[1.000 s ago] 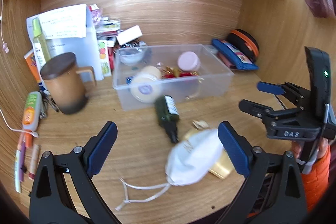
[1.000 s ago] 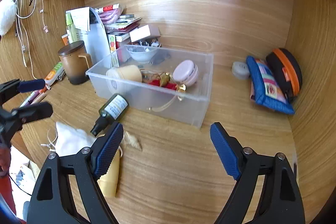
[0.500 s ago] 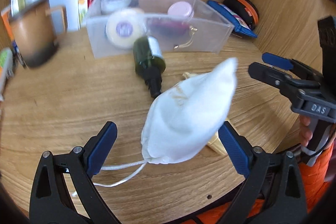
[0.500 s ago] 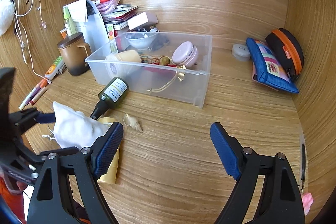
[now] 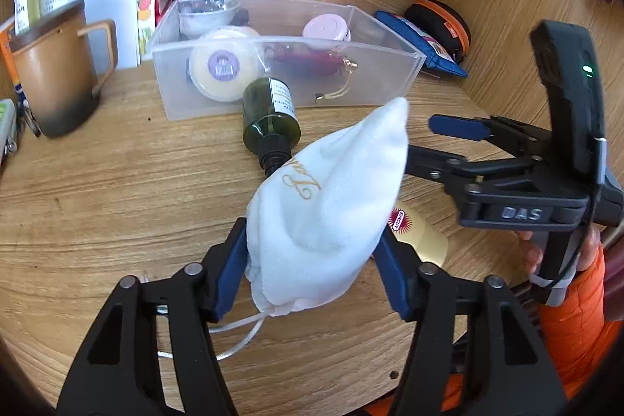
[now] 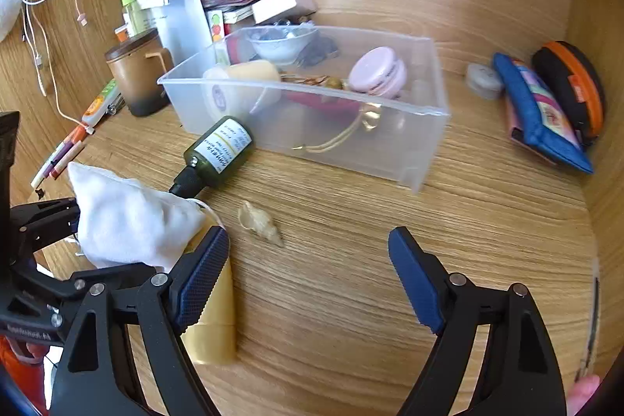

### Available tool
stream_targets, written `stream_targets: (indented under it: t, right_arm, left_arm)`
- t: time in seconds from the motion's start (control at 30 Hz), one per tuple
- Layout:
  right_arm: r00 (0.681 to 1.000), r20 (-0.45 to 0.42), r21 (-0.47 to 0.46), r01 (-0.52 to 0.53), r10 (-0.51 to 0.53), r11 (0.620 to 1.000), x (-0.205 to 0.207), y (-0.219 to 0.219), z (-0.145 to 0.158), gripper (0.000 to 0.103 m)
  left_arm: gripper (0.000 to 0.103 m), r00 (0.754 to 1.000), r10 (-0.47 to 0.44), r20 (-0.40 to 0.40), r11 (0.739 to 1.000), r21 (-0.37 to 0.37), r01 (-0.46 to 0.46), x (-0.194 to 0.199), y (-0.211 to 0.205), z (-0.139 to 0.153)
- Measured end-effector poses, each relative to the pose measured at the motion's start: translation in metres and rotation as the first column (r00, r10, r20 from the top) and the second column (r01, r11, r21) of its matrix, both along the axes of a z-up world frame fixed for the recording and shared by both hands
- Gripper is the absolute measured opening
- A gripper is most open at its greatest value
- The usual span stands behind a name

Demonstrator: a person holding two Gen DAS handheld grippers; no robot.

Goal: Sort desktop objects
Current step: 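Grasp the white drawstring pouch with the left gripper while the right approaches the seashell, then grasp the small seashell with the right gripper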

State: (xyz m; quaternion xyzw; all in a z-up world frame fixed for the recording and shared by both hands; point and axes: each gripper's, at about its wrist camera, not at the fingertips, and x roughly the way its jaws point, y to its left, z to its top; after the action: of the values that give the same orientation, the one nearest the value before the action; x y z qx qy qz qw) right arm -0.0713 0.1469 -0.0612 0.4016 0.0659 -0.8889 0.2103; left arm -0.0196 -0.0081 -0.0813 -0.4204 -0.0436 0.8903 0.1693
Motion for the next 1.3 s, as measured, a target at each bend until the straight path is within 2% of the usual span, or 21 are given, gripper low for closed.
stream_targets:
  t: [0.07,0.17,0.3,0.5,0.83,1.03,1.3]
  right_arm:
    - [1.0,0.013,0.001,-0.006,0.006,1.0,-0.006,-0.005,-0.003,0.079]
    - [0.999,0.045,-0.005,-0.029,0.029,1.0,-0.015,-0.01,-0.008,0.067]
    - [0.995,0.08,0.007,-0.058,0.058,0.998,-0.023,-0.019,-0.016,0.055]
    - [0.992,0.088,0.035,-0.098,0.094,0.995,-0.024,-0.033,-0.023,0.038]
    - [0.992,0.056,0.095,-0.119,0.114,0.988,-0.024,-0.043,-0.025,0.017]
    - [0.994,0.033,0.084,-0.106,0.104,0.991,-0.022,-0.039,-0.019,0.016]
    - [0.997,0.001,0.024,-0.082,0.082,0.996,-0.02,-0.023,0.005,0.016]
  left_arm:
    - [0.052,0.999,0.04,-0.032,0.999,-0.02,-0.041,0.002,-0.003,0.003]
    - [0.049,0.997,0.058,-0.054,0.998,-0.024,-0.06,0.005,-0.009,0.007]
    - [0.049,0.994,0.079,-0.069,0.996,-0.022,-0.081,0.006,-0.019,0.013]
    - [0.049,0.991,0.098,-0.092,0.995,-0.006,-0.099,0.007,-0.03,0.021]
    - [0.049,0.987,0.116,-0.114,0.993,-0.001,-0.117,0.002,-0.042,0.033]
    - [0.049,0.982,0.125,-0.141,0.992,-0.003,-0.126,-0.002,-0.043,0.047]
    - [0.049,0.975,0.119,-0.186,0.992,-0.006,-0.122,-0.013,-0.04,0.072]
